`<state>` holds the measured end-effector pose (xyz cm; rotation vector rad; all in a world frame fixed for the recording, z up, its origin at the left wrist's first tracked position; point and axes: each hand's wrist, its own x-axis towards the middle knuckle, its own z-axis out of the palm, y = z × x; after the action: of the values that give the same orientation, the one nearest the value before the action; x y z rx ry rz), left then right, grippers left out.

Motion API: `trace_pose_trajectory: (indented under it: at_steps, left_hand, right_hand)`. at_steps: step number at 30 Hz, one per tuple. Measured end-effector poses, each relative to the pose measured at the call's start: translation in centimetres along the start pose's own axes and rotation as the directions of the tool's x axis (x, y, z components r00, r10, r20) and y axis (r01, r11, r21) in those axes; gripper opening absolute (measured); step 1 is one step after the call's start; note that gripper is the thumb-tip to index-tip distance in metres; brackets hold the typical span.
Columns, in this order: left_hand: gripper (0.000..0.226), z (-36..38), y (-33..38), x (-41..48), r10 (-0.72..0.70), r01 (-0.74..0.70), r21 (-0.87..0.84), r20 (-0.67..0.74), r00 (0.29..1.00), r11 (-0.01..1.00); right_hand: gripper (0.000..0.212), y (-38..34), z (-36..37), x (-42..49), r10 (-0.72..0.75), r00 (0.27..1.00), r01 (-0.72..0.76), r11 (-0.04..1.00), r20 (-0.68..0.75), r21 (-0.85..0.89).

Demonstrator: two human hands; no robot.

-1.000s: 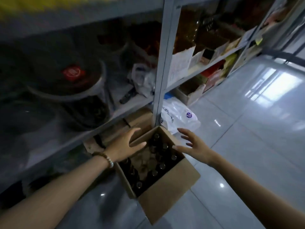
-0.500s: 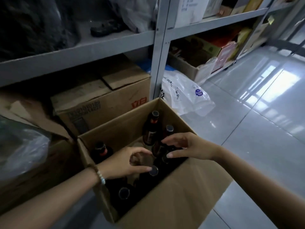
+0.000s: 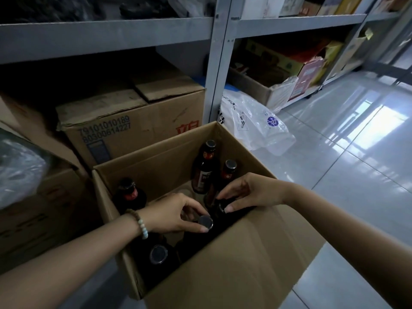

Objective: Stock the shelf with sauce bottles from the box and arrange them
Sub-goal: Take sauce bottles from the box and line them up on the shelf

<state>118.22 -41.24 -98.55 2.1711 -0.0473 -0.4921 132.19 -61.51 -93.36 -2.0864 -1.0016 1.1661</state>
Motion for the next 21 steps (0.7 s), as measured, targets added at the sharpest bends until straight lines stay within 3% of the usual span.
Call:
trace_pose_trajectory:
  at_steps: [5, 13, 21]
  left_hand:
    - [0.026, -0.1, -0.2, 0.2, 0.054, -0.055, -0.184, -0.012, 0.998, 0.981]
    - [0.029, -1.5, -0.9, 0.3, -0.021, 0.001, -0.321, -0.061, 0.998, 0.947]
    - [0.027, -1.5, -0.7, 0.7, -0.073, 0.061, -0.368, -0.017, 0.997, 0.928]
  right_hand:
    - [0.033, 0.4, 0.5, 0.8, -0.045, 0.999, 0.044, 0.997, -0.010, -0.070]
    - [0.034, 0.5, 1.0, 1.9, -0.036, 0.999, 0.035, 0.993, -0.003, -0.109]
    - [0.031, 0.2, 1.1, 2.1, 0.081, 0.993, -0.087, 0.994, 0.084, 0.069]
